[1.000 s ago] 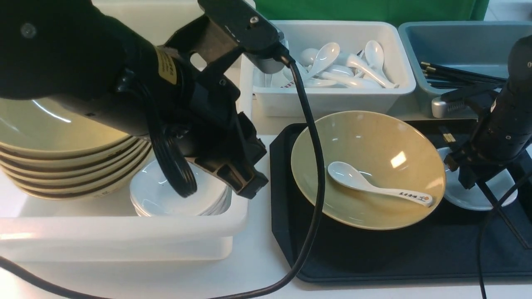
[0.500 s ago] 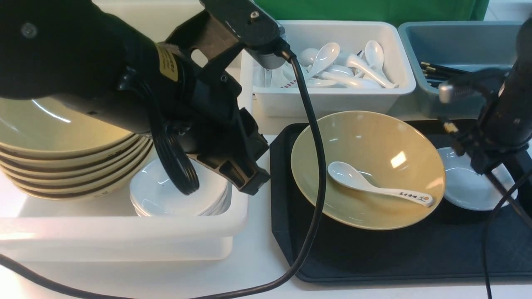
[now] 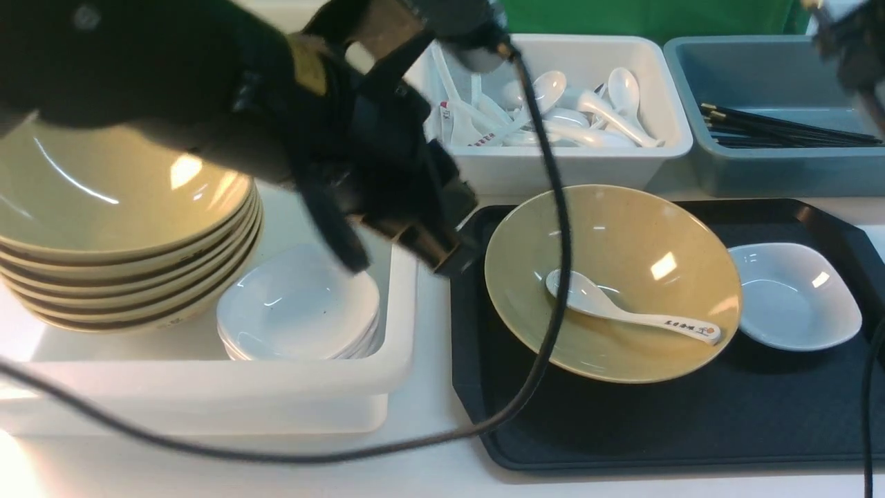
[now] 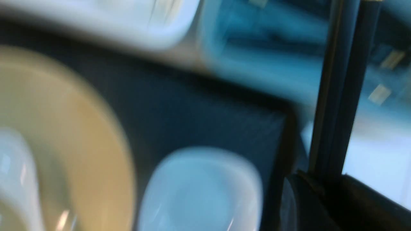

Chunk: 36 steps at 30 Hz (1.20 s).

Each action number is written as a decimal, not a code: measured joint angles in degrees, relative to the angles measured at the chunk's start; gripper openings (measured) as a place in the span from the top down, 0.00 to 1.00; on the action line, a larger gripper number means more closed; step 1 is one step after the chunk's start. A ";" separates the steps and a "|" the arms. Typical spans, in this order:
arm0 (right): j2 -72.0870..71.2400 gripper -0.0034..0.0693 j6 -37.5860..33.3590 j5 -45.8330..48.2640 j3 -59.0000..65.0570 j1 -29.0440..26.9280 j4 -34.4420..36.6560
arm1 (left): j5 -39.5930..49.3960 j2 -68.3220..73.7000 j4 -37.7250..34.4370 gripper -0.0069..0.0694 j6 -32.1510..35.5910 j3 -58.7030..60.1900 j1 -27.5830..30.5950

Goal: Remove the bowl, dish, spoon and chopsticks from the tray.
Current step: Use the right arm to put the chopsticks into the small storage box on the right

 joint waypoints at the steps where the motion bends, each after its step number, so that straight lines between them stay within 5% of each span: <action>1: 2.40 0.76 -0.78 -1.46 -4.50 -0.89 0.00 | 0.00 1.51 -0.12 0.92 -1.21 -1.87 0.00; 7: 13.96 0.76 -5.90 -5.75 -18.32 -2.64 -0.52 | -2.98 7.18 -0.88 0.92 -7.08 -8.86 0.00; 13: 18.54 0.76 -17.15 -8.23 -20.02 -2.18 -0.46 | -3.13 7.73 1.33 0.92 -4.03 -9.09 0.00; 20: 23.59 0.76 -24.28 -25.72 -20.02 -1.91 -0.51 | -3.17 7.86 6.62 0.92 -2.31 -9.09 0.00; 27: 30.68 0.76 -23.22 -35.01 -20.07 -2.82 -0.63 | -3.24 9.58 7.03 0.92 -2.27 -8.96 0.00; 31: 34.22 0.75 -14.19 -34.29 -20.07 -4.22 -3.70 | -3.72 11.27 7.80 0.92 -2.27 -8.96 0.00; 36: 34.61 0.60 -9.29 -28.30 -20.02 -5.04 -6.91 | -4.27 13.60 8.70 0.92 -2.27 -8.96 0.00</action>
